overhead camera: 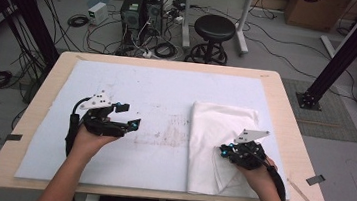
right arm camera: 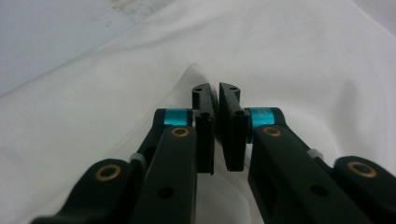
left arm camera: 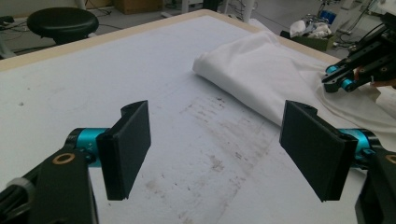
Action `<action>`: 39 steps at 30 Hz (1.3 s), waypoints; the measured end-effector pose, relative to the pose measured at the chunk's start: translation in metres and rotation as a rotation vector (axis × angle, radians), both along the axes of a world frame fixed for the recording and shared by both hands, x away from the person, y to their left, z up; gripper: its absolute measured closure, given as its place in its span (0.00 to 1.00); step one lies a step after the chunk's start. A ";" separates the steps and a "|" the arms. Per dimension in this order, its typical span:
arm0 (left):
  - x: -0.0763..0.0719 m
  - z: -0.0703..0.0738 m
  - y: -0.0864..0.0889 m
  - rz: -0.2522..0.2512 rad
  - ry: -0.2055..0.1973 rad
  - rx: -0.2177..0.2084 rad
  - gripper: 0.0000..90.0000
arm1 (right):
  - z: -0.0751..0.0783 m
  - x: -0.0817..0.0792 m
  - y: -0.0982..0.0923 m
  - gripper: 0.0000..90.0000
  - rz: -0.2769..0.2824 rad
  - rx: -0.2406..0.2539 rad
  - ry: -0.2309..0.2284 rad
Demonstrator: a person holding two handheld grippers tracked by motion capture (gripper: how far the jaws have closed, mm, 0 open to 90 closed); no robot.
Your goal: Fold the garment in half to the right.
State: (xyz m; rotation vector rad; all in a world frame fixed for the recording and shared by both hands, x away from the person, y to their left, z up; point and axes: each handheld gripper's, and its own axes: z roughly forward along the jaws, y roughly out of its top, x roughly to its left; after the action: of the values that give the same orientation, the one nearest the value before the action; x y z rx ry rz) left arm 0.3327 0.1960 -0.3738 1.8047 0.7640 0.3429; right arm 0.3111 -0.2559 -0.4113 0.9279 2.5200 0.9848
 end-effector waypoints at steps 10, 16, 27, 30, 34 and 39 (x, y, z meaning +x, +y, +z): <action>0.001 -0.001 -0.001 0.002 0.003 0.005 0.28 | 0.010 -0.029 -0.053 0.99 -0.085 0.026 -0.010; 0.001 -0.002 -0.002 0.005 0.005 0.009 0.28 | 0.005 -0.051 -0.080 0.99 -0.130 0.022 0.006; 0.003 -0.003 -0.002 0.009 0.009 0.010 0.28 | 0.011 -0.055 -0.109 0.71 -0.245 0.122 -0.020; 0.003 -0.003 -0.001 0.011 0.009 0.011 0.28 | 0.015 -0.044 -0.101 0.69 -0.227 0.127 -0.040; 0.004 -0.004 -0.001 0.014 0.010 0.009 0.28 | 0.014 -0.032 -0.089 0.69 -0.212 0.126 -0.036; 0.005 -0.004 -0.001 0.012 0.013 0.010 0.28 | 0.011 -0.023 -0.077 0.68 -0.192 0.109 -0.031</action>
State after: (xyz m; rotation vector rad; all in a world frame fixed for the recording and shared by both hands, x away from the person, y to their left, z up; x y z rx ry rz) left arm 0.3372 0.1951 -0.3781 1.8141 0.7838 0.3431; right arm 0.2877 -0.3332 -0.3999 1.1520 2.3197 1.0741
